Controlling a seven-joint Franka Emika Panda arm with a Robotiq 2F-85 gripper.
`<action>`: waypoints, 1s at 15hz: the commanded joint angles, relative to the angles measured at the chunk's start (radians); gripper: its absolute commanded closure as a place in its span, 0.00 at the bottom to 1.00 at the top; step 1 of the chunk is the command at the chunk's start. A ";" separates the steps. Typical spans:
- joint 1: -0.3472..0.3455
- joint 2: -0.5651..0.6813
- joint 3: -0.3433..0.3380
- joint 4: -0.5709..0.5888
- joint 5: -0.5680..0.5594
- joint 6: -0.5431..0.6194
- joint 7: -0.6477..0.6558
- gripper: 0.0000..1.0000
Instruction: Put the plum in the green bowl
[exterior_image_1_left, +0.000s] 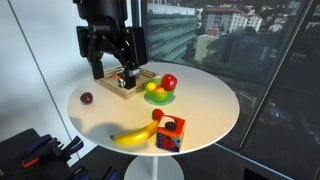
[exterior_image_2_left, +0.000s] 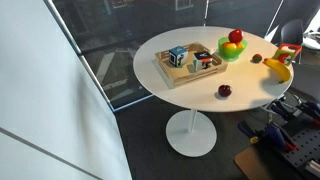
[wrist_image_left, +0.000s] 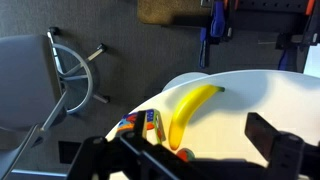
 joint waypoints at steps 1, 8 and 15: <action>-0.005 0.001 0.005 0.001 0.003 -0.001 -0.002 0.00; -0.005 0.001 0.005 0.001 0.003 -0.001 -0.002 0.00; 0.031 0.057 0.071 -0.016 0.004 0.026 0.049 0.00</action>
